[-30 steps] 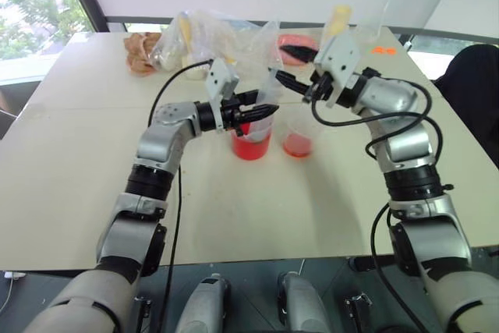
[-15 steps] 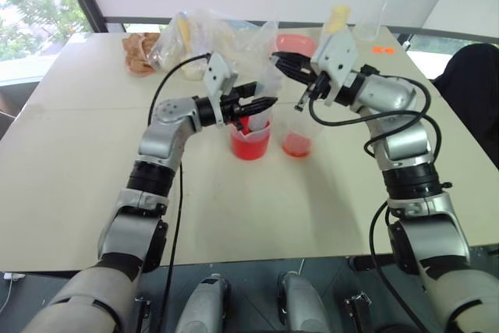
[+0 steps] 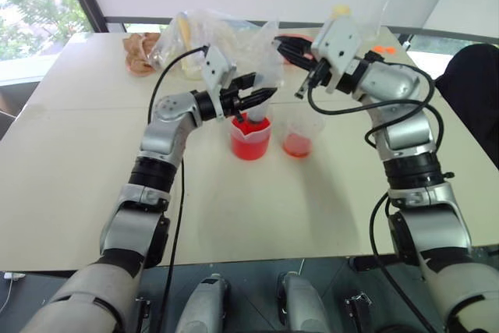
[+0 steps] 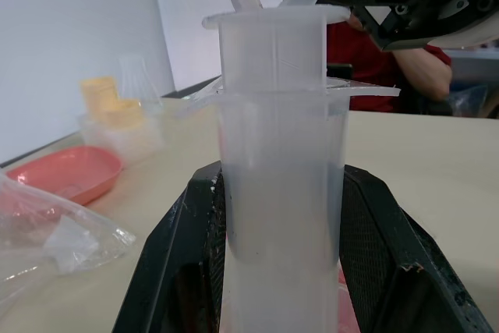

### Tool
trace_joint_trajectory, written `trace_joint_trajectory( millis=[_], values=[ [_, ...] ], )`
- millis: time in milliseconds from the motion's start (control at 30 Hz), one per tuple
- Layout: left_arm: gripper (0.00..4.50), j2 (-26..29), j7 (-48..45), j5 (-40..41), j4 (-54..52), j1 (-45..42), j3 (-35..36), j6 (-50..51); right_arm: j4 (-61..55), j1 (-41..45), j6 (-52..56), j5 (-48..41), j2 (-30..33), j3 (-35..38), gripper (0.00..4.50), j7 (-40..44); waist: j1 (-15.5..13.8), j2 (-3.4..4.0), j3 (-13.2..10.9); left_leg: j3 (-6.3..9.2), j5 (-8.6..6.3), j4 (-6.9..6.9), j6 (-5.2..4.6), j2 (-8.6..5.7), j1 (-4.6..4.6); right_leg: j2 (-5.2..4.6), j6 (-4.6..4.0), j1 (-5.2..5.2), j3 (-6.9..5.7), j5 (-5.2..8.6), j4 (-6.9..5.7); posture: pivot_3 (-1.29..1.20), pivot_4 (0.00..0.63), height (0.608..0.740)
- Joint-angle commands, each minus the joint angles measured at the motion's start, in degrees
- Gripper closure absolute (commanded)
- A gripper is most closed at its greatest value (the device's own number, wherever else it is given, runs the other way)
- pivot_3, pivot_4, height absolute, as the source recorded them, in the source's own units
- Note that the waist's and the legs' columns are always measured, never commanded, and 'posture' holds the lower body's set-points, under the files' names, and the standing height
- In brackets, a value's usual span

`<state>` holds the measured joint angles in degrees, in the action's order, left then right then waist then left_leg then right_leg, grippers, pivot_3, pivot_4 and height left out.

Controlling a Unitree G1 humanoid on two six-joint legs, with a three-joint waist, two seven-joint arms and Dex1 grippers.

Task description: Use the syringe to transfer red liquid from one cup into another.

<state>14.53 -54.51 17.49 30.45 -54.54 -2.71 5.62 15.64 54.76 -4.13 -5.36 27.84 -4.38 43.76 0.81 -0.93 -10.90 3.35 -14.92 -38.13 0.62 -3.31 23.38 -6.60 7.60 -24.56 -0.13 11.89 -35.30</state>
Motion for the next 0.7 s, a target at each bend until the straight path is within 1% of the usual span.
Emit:
trace_joint_trajectory(
  millis=[33, 200, 233, 267, 300, 367, 400, 433, 467, 500, 600, 700],
  values=[
    [3.03, 0.4, -0.6, -1.5, 1.4, 1.3, -0.6, 0.3, -1.9, 4.6, -1.5, -1.3, 2.0, 5.7, 4.47, -3.5, 0.0, 0.00, 0.0, 0.00, 0.00, 0.00, 0.00, 0.00, 0.00, 0.00, 0.00, 0.00, 0.00, 0.00, 0.00, 0.00, 0.150, 0.740],
    [3.03, 0.2, 0.0, -1.7, 2.3, 0.7, -0.2, 0.0, -2.7, 3.9, -0.6, -2.1, 1.8, 5.6, 4.47, -2.9, 0.0, 0.00, 0.0, 0.00, 0.00, 0.00, 0.00, 0.00, 0.00, 0.00, 0.00, 0.00, 0.00, 0.00, 0.00, 0.00, 0.150, 0.740],
    [3.03, 0.1, 0.3, -1.8, 2.6, 0.5, 0.0, -0.3, -2.8, 3.8, -0.2, -2.5, 1.8, 5.7, 4.03, -2.8, 0.0, 0.00, 0.0, 0.00, 0.00, 0.00, 0.00, 0.00, 0.00, 0.00, 0.00, 0.00, 0.00, 0.00, 0.00, 0.00, 0.150, 0.740],
    [3.03, 0.1, 0.5, -1.8, 2.9, 0.3, 0.2, -0.5, -2.9, 3.7, 0.0, -2.7, 1.8, 5.8, 3.90, -2.7, 0.0, 0.00, 0.0, 0.00, 0.00, 0.00, 0.00, 0.00, 0.00, 0.00, 0.00, 0.00, 0.00, 0.00, 0.00, 0.00, 0.150, 0.740],
    [3.03, 0.0, 0.8, -1.6, 3.1, -0.1, 0.6, -0.5, -3.0, 3.6, 0.3, -3.0, 1.8, 5.9, 3.53, -2.5, 0.0, 0.00, 0.0, 0.00, 0.00, 0.00, 0.00, 0.00, 0.00, 0.00, 0.00, 0.00, 0.00, 0.00, 0.00, 0.00, 0.150, 0.740],
    [3.03, -0.4, 1.5, 0.0, 3.2, -0.9, 2.1, 0.8, -3.8, 3.1, 0.6, -3.1, 1.9, 6.0, 2.62, -2.4, 0.0, 0.00, 0.0, 0.00, 0.00, 0.00, 0.00, 0.00, 0.00, 0.00, 0.00, 0.00, 0.00, 0.00, 0.00, 0.00, 0.150, 0.740],
    [3.03, -0.6, 2.1, 0.7, 3.5, -1.4, 2.9, 1.2, -4.3, 2.7, 1.0, -3.3, 2.0, 6.1, 1.96, -2.4, 0.0, 0.00, 0.0, 0.01, 0.00, 0.00, 0.00, 0.00, 0.00, 0.00, 0.00, 0.00, 0.00, 0.00, 0.00, 0.00, 0.150, 0.740],
    [3.03, -0.7, 2.4, 1.1, 3.5, -1.6, 3.4, 1.4, -5.0, 2.3, 1.4, -3.4, 2.0, 6.2, 1.55, -2.5, 0.0, 0.00, 0.0, 0.00, 0.00, 0.00, 0.00, 0.00, 0.00, 0.00, 0.00, 0.00, 0.00, 0.00, 0.00, 0.00, 0.150, 0.740],
    [3.03, -0.8, 2.8, 1.4, 3.8, -2.1, 4.3, 1.4, -6.9, 0.9, 3.5, -4.5, 2.4, 6.5, 1.07, -1.9, 0.0, 0.00, 0.0, 0.02, 0.00, 0.00, 0.00, 0.00, 0.00, 0.00, 0.00, 0.00, 0.00, 0.00, 0.00, 0.00, 0.150, 0.740],
    [3.03, -0.5, 3.1, 1.7, 4.1, -2.5, 5.2, 1.6, -10.7, -1.5, 7.8, -8.5, 2.8, 8.3, 0.60, -1.2, 0.0, 0.01, 0.0, 0.01, 0.00, 0.00, -0.01, 0.00, 0.01, 0.00, 0.00, 0.00, 0.00, 0.00, 0.00, 0.00, 0.150, 0.740],
    [3.03, 0.8, 2.9, 2.6, 3.6, -2.7, 6.9, 2.6, -20.6, -9.7, 18.2, -17.4, 5.8, 14.4, 0.60, -0.6, -0.4, 0.00, 0.0, 0.09, -0.01, 0.01, -0.01, 0.02, 0.02, 0.00, 0.00, 0.02, -0.04, 0.00, 0.02, 0.00, 0.150, 0.740],
    [3.03, 1.1, 2.8, 4.3, 1.3, -2.9, 7.9, 4.7, -25.5, -15.2, 23.7, -19.9, 9.6, 18.5, 0.60, -1.8, -0.3, 0.01, 0.0, 0.06, -0.05, -0.02, -0.08, -0.01, 0.04, -0.06, 0.00, 0.06, -0.04, 0.00, 0.07, 0.00, 0.150, 0.740]
  ],
)
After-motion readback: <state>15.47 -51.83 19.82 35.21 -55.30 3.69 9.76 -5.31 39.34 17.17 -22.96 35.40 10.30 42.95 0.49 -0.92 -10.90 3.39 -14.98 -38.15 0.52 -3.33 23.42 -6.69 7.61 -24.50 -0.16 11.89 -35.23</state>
